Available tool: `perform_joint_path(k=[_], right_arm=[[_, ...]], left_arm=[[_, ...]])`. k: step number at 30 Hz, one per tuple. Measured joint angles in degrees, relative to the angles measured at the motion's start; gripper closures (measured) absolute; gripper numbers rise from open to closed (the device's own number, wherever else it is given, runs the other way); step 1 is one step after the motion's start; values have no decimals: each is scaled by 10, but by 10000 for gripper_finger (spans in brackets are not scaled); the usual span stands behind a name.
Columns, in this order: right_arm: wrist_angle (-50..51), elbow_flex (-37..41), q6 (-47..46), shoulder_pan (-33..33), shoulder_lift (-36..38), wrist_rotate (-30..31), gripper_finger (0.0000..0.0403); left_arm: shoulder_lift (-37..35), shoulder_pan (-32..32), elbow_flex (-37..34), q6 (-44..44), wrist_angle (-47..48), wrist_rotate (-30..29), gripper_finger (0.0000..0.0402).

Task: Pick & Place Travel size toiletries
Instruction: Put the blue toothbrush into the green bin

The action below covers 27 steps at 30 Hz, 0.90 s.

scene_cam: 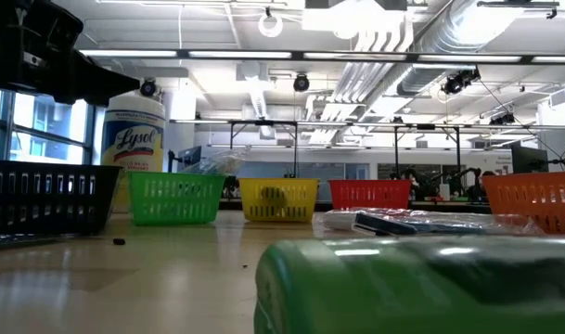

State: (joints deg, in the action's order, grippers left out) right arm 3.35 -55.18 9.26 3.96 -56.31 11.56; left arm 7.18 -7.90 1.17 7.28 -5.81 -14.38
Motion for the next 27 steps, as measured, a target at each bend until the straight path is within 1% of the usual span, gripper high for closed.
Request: perform_joint_path(k=[3,7,9,12,16,18,21,25,27], right_arm=[[-56,80,-4,1,80,-50,398],[-99,182,-48,1,172,-85,399],[-104,231,-63,6,219,-101,400],[-135,304,-72,19,287,-104,400],[-174,396,-95,36,356,-104,399],[-199,434,-119,45,378,-105,399],[-233,474,-128,59,396,-112,399],[-252,507,-122,70,408,-115,399],[-261,519,-135,70,408,-117,399]], left_arm=[[0,0,0,5,0,-4,402],[0,0,0,13,0,-4,402],[0,0,0,13,0,-4,402],[0,0,0,13,11,-4,402],[0,0,0,20,33,-4,402],[0,0,0,21,32,-4,402],[0,0,0,21,24,-4,402],[0,0,0,21,23,-13,402],[0,0,0,20,22,-20,402]])
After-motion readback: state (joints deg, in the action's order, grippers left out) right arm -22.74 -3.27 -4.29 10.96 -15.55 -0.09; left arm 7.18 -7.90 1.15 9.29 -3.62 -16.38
